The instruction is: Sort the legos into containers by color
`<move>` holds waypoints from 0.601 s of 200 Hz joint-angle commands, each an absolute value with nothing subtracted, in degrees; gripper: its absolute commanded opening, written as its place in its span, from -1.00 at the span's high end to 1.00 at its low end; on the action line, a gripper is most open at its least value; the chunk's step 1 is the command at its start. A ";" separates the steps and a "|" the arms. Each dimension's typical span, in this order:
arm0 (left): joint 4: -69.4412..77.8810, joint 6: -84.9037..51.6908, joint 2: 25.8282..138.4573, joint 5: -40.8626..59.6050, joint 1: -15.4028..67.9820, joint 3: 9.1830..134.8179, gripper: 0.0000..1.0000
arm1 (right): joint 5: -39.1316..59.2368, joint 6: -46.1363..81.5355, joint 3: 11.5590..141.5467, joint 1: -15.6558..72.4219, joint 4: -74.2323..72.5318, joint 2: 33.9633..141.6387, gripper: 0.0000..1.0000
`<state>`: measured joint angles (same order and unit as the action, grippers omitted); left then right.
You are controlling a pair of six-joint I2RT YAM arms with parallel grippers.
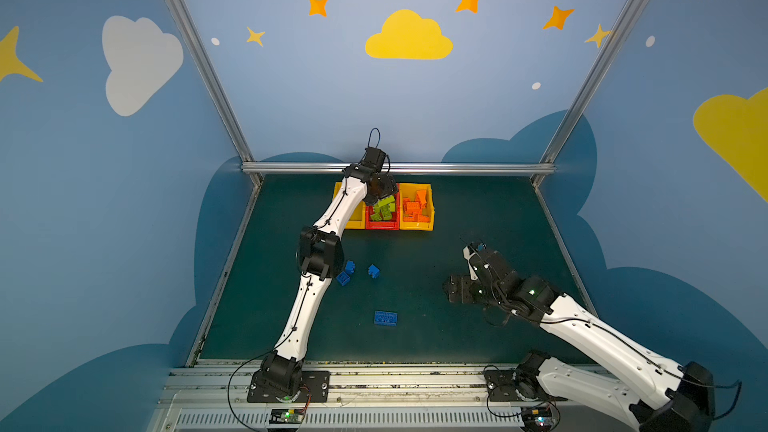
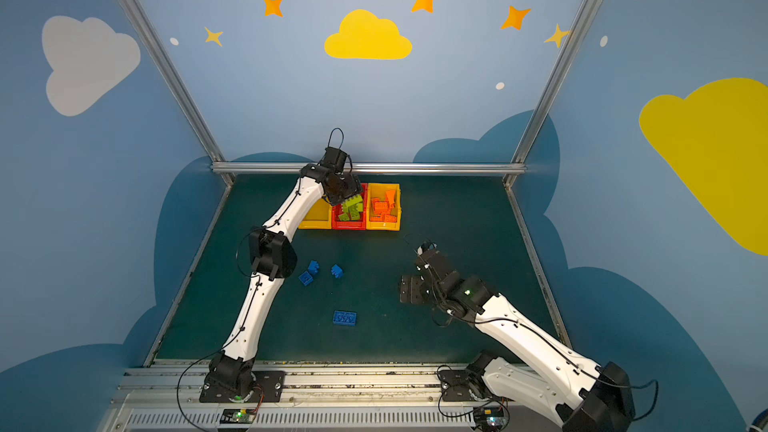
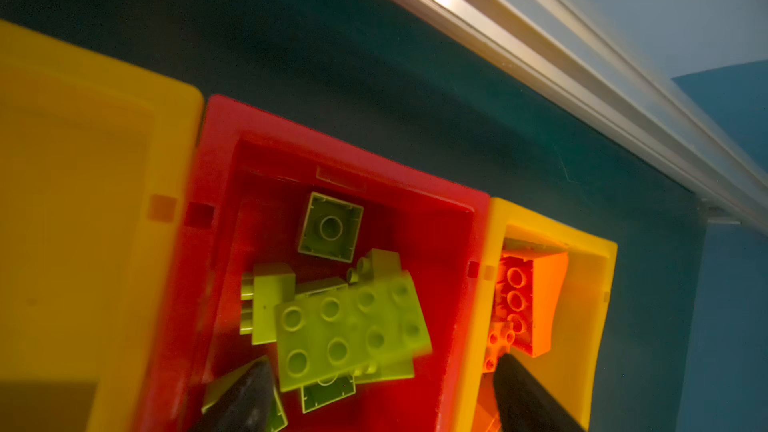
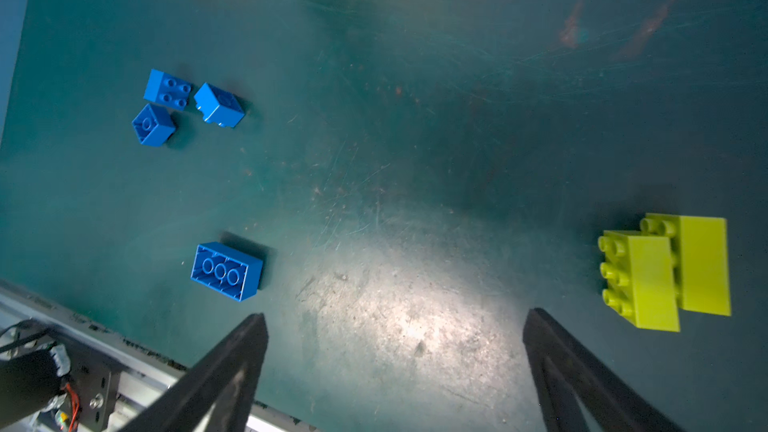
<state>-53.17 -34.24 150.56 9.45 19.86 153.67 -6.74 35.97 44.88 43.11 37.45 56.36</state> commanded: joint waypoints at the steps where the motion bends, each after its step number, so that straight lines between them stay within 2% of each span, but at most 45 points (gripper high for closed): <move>1: -51.90 -34.77 144.27 11.71 20.11 148.51 -0.86 | -8.64 37.18 45.00 41.78 38.80 54.75 -0.88; 14: -49.39 -34.61 139.39 11.16 20.66 142.49 -1.00 | -9.05 38.22 44.11 40.69 39.39 53.57 -0.88; 42: -43.76 -35.30 128.20 9.44 22.39 128.26 -1.00 | -11.74 39.69 42.45 38.37 42.45 51.51 -0.88; 69: -32.64 -37.56 114.71 7.90 25.44 106.24 -1.00 | -15.07 41.07 40.35 35.49 45.64 50.28 -0.89; 120: -21.92 -37.18 94.30 -6.15 36.53 72.60 -1.00 | -13.01 40.30 36.02 28.33 44.95 49.48 -0.89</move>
<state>-26.87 -36.99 99.13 1.85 32.71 82.54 -13.04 40.25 37.43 30.63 43.86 50.09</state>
